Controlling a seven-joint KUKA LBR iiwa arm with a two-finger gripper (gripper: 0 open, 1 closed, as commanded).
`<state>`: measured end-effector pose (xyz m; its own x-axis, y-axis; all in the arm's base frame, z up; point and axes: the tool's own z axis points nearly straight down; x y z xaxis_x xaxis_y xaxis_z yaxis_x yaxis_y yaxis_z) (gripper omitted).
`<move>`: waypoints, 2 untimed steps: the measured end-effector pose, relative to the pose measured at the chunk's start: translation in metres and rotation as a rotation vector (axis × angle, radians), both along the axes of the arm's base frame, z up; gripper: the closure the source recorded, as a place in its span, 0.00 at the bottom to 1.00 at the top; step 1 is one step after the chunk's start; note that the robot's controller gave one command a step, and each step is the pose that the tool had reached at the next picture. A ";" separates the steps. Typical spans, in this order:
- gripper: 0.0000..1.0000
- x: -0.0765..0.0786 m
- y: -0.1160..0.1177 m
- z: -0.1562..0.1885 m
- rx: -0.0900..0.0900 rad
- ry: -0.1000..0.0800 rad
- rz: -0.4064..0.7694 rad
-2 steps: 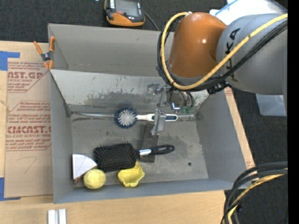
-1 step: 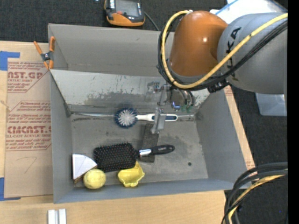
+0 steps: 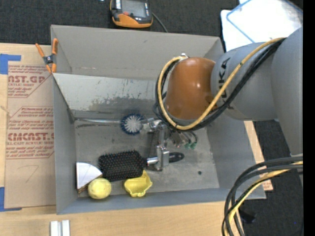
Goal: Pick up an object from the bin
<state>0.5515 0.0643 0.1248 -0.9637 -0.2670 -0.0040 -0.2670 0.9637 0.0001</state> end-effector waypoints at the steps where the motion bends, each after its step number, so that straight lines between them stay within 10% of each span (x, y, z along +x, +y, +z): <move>1: 0.00 -0.024 0.004 0.036 0.001 -0.006 0.078; 2: 0.00 -0.015 -0.004 -0.021 0.002 0.004 -0.044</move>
Offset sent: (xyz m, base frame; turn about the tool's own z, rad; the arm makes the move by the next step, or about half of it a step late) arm -0.0148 -0.0050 -0.0198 0.0449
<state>0.5364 0.0603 0.1041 -0.9745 -0.2242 -0.0003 -0.2242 0.9745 0.0027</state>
